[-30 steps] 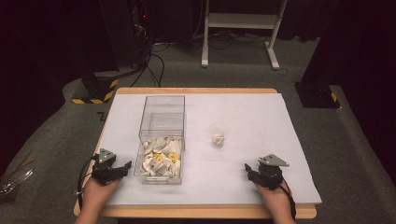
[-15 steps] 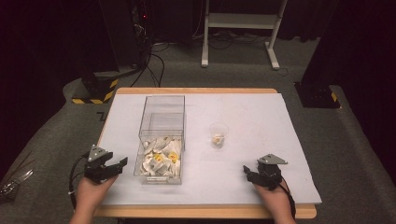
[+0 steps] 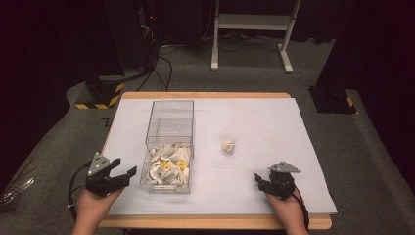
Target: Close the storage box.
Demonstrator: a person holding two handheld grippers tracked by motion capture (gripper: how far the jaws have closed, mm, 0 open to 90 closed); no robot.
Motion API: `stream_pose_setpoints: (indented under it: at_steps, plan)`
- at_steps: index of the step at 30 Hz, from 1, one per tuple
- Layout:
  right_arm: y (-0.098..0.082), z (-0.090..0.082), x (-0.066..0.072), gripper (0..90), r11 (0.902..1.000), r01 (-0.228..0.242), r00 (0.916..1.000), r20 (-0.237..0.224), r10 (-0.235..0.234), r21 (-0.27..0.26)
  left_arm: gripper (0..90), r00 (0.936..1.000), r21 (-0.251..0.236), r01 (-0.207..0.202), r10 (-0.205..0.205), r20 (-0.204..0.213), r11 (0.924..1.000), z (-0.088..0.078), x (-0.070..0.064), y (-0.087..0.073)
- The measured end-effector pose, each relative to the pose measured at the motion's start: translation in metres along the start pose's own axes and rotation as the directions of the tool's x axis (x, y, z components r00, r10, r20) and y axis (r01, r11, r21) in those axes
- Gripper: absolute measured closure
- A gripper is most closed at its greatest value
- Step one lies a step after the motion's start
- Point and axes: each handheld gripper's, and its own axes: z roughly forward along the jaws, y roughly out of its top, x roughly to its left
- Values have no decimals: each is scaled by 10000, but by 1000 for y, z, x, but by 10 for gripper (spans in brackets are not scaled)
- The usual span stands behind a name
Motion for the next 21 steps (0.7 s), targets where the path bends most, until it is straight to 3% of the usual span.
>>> stream_pose_setpoints:
  at_steps: [4, 8, 12, 16, 18, 21]
  plan:
    - [0, 0, 0, 325, 10000, 4, 10000, -1, -4, 5, 308, 9996, -129, -290, 291, 63, 9995, -2, -6, 2]
    - [0, 0, 1, 319, 10000, 29, 10000, 67, -29, 14, 309, 9992, -231, -79, 88, 381, 9997, -3, -6, 3]
    - [0, 0, 1, 305, 10000, -7, 9999, 118, 6, 37, 309, 9984, -357, -144, 163, 541, 9993, -6, -8, 4]
    - [0, 1, 0, 302, 10000, -6, 10000, 51, 6, 46, 313, 9985, -632, -46, 80, 535, 9980, -10, -13, 2]
    - [0, 1, -1, 302, 10000, -6, 10000, 29, 5, 43, 314, 9980, -531, 37, -3, 630, 9986, -10, -16, 0]
    - [1, 1, -1, 302, 10000, -18, 10000, 29, 17, 54, 314, 9972, -404, -177, 206, 723, 9990, -10, -24, -3]
